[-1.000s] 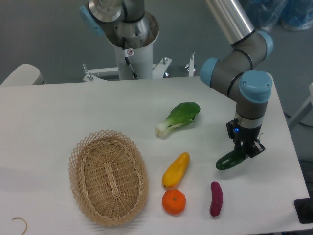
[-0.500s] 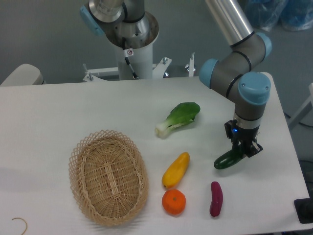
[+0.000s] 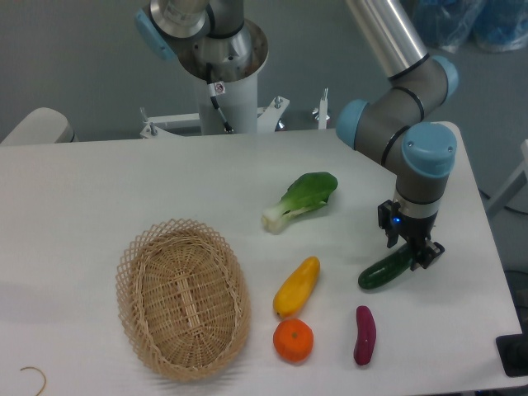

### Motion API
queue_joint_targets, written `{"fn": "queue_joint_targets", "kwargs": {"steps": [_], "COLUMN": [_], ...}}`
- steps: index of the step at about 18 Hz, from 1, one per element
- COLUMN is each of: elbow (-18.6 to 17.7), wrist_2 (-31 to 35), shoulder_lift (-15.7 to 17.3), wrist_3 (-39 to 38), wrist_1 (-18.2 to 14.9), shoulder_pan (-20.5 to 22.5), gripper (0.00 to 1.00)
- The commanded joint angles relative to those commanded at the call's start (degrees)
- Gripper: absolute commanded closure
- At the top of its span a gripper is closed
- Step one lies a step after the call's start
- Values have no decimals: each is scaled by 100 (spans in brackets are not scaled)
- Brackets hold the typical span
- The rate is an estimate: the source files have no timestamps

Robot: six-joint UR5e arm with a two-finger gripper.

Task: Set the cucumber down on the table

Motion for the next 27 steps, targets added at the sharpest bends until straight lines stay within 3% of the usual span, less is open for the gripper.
{"fn": "queue_joint_targets", "kwargs": {"steps": [5,12,16,20,27], "elbow": [447,967,1379,1767,1750], "wrist_2": [17,-44,-193,-185,-158], "shoulder_lift": [158,650,923,993,1169], "wrist_3": [-685,-1029,-942,-145,1306], "wrist_1": [-175,-1045,-1984,-2741,-3067], "shoulder_pan": [-79,-281,-80,324,879], "gripper": [0,0,0,0,0]}}
